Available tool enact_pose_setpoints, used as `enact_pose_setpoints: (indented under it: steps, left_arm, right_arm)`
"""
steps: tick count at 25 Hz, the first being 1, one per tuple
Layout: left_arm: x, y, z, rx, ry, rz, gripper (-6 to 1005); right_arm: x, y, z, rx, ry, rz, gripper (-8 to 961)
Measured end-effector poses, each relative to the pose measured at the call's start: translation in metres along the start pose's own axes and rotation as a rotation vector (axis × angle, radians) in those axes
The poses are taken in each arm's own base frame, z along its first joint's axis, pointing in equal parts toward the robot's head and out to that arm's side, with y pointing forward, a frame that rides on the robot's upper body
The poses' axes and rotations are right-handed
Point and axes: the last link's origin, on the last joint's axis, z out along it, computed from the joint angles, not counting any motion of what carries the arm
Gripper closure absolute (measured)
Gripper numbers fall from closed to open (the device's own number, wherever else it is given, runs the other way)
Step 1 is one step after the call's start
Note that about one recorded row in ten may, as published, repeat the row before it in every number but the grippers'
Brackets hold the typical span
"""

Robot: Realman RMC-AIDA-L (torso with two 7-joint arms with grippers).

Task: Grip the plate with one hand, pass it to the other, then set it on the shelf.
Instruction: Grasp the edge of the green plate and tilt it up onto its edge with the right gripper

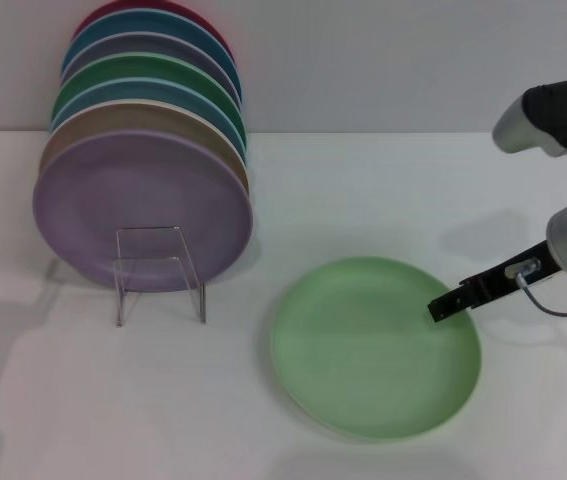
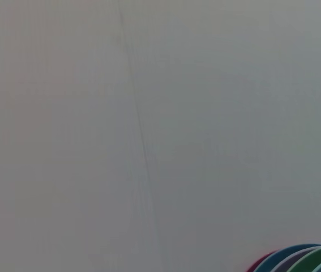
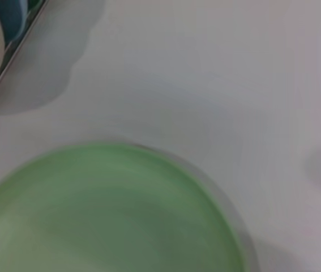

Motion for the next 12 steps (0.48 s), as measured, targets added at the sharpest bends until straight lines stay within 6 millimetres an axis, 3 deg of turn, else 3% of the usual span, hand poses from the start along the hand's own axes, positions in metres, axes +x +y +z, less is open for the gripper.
enact_pose_setpoints:
  steps: [12]
  left_arm:
    - [-0.0004, -0.0006, -0.0003, 0.000, -0.002, 0.002, 189]
  right_arm:
    - [0.0000, 0.0075, 0.0106, -0.007, 0.034, -0.020, 127]
